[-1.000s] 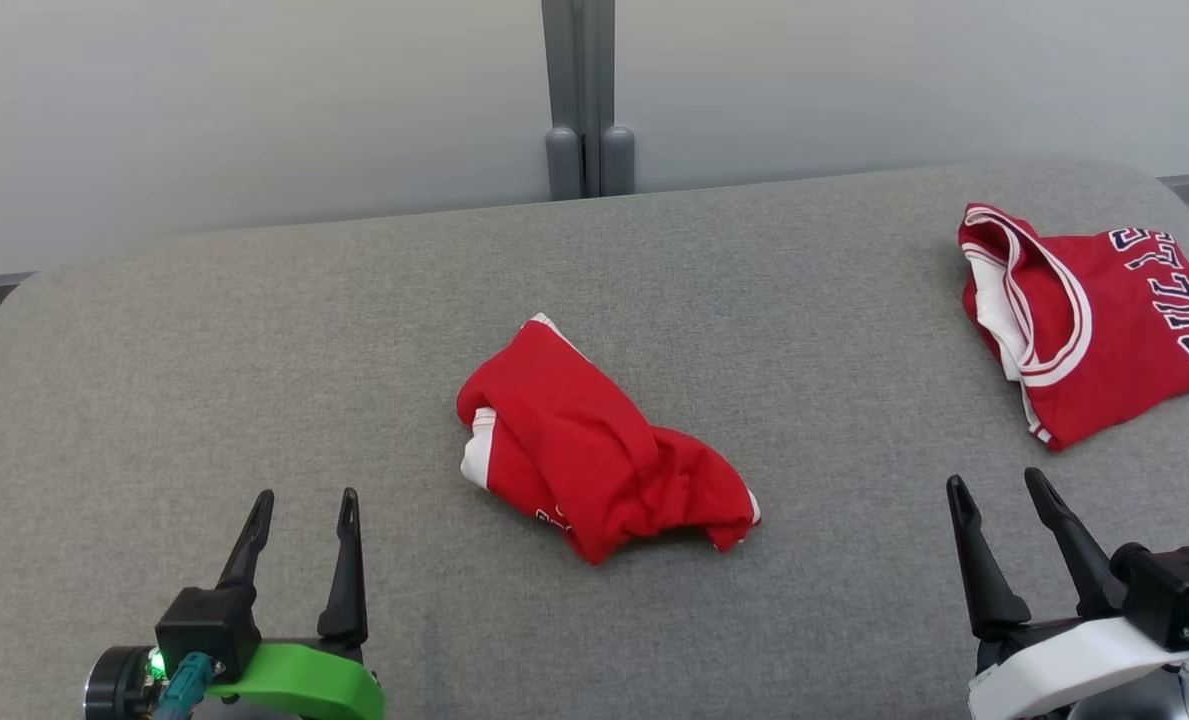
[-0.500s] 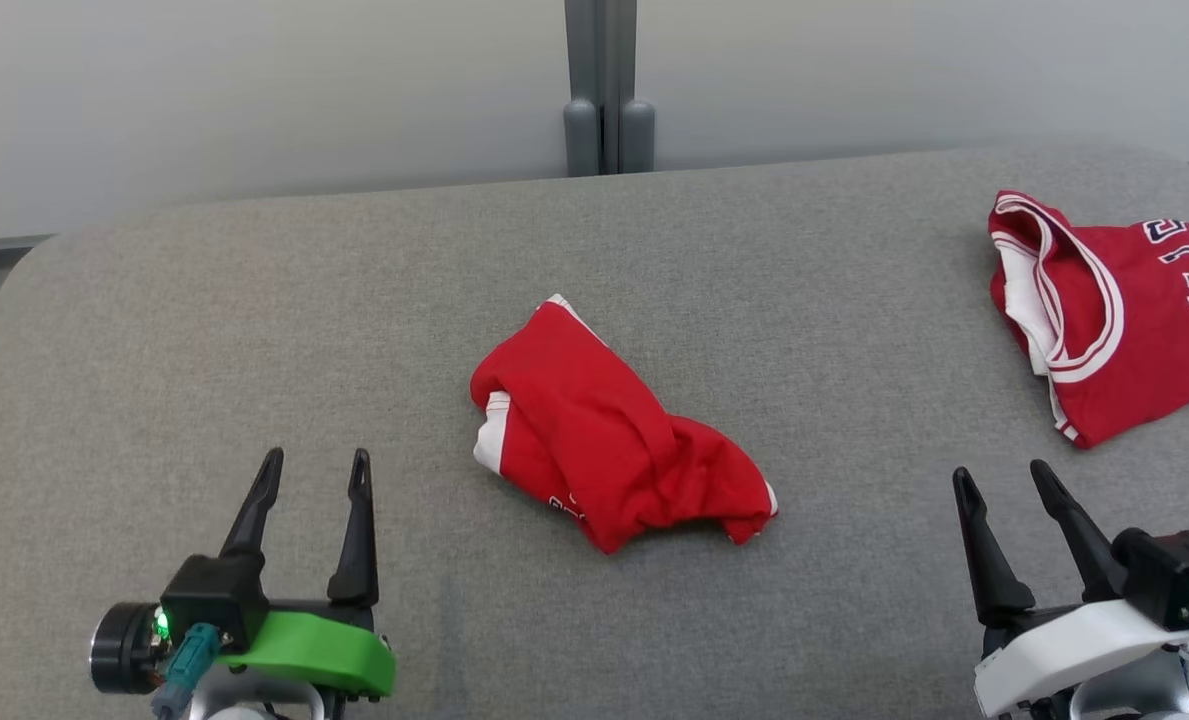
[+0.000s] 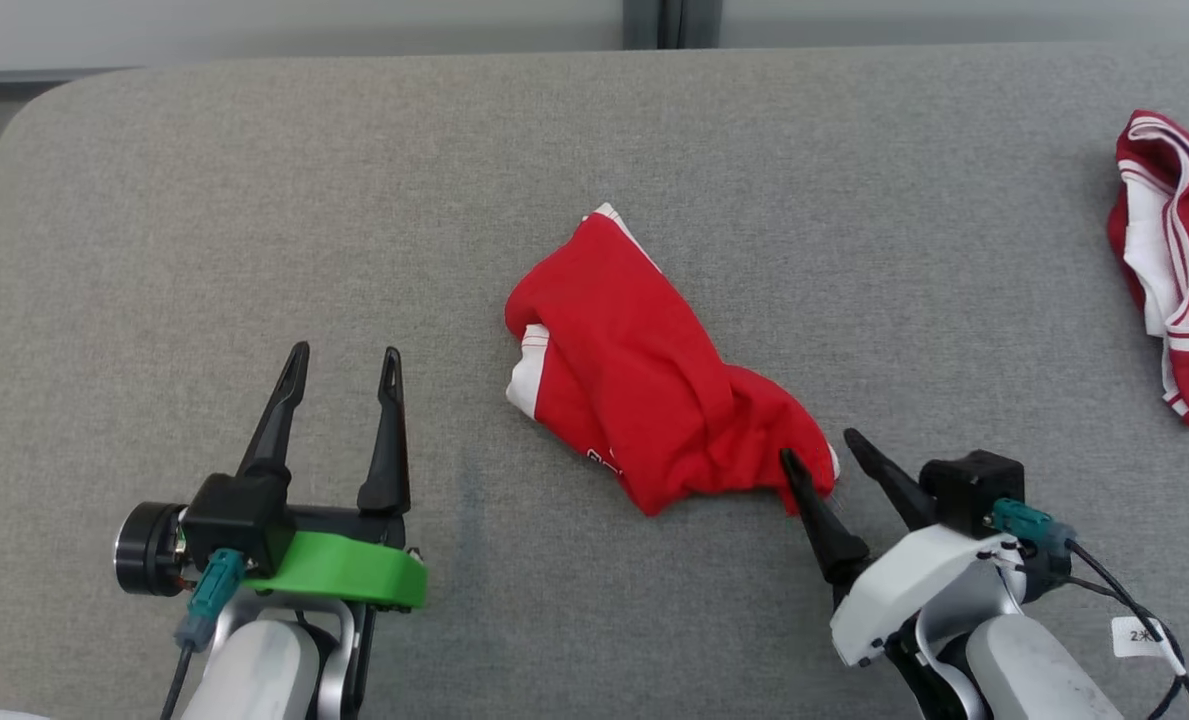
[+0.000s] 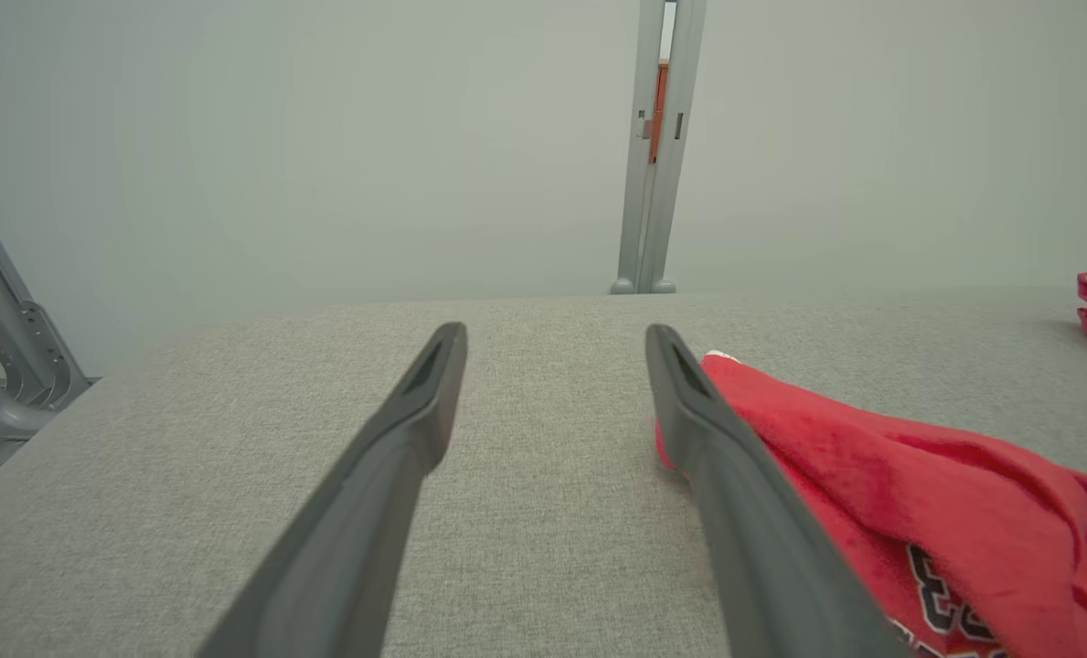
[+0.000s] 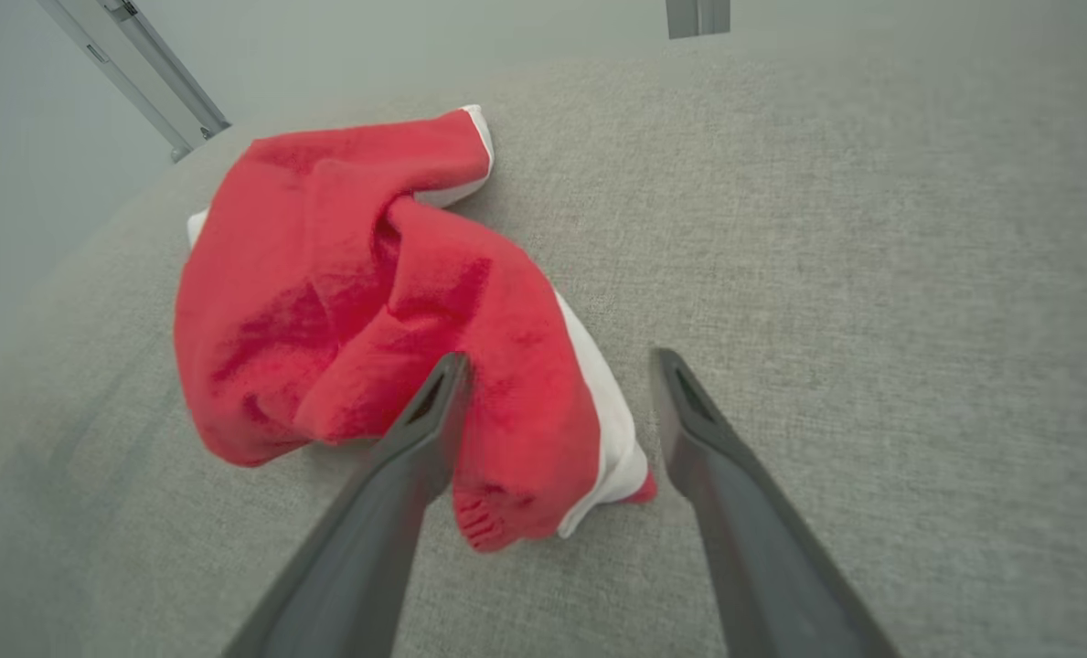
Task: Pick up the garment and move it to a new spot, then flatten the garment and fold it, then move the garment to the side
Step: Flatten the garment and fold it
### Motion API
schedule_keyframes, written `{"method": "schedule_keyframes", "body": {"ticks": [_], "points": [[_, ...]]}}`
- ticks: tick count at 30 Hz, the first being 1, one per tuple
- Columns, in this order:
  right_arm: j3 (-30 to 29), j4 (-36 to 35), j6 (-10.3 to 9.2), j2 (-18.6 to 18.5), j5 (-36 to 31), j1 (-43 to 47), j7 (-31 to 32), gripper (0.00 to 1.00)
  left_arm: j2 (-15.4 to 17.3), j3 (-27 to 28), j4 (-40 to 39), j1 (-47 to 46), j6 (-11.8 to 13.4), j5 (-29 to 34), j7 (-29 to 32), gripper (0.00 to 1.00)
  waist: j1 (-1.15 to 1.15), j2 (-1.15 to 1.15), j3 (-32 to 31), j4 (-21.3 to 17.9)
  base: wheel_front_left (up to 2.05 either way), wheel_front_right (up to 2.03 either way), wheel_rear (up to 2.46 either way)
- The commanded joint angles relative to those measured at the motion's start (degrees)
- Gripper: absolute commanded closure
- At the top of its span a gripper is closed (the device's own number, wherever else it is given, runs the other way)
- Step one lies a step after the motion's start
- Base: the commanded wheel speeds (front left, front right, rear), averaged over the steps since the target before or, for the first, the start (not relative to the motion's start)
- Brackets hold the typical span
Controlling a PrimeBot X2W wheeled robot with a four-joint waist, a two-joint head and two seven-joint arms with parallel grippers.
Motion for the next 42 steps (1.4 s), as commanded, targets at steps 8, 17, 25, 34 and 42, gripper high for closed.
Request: {"method": "schedule_keyframes", "body": {"ticks": [8, 17, 25, 34, 42], "points": [[1.3, 1.9, -0.07, -5.0, 0.1, -3.5, -3.0, 1.0, -0.5, 0.8, 1.4, -1.7, 0.1, 0.9, -0.8, 0.0, 0.0, 0.0, 2.2, 1.4, 0.0, 0.0, 0.0], [-3.7, 0.5, -0.05, -11.9, -10.5, -6.4, -5.4, 1.0, -0.9, 1.2, 1.7, -2.0, -0.1, 1.1, -1.0, 0.0, 0.0, 0.0, 2.1, -0.4, 0.0, 0.0, 0.0], [3.3, 5.4, -0.03, -9.4, -11.2, 0.7, -3.0, 1.0, -1.2, 1.4, 2.2, -1.9, -0.3, 1.3, -1.0, 0.0, 0.0, 0.0, 2.0, -1.2, 0.0, 0.0, 0.0], [-1.6, 4.5, -0.07, -4.2, -7.6, 3.8, -10.1, 0.0, -1.1, 2.1, 2.6, 0.0, 0.2, 1.4, -1.0, 0.0, 0.0, 0.0, 0.5, -2.4, 0.0, 0.0, 0.0], [-9.3, -7.2, -0.07, -1.4, -5.7, 7.7, -11.7, 0.0, -0.4, 3.5, 3.0, 2.7, 1.2, 0.6, -1.0, 0.0, 0.0, 0.0, -2.2, -3.6, 0.0, 0.0, 0.0]]}}
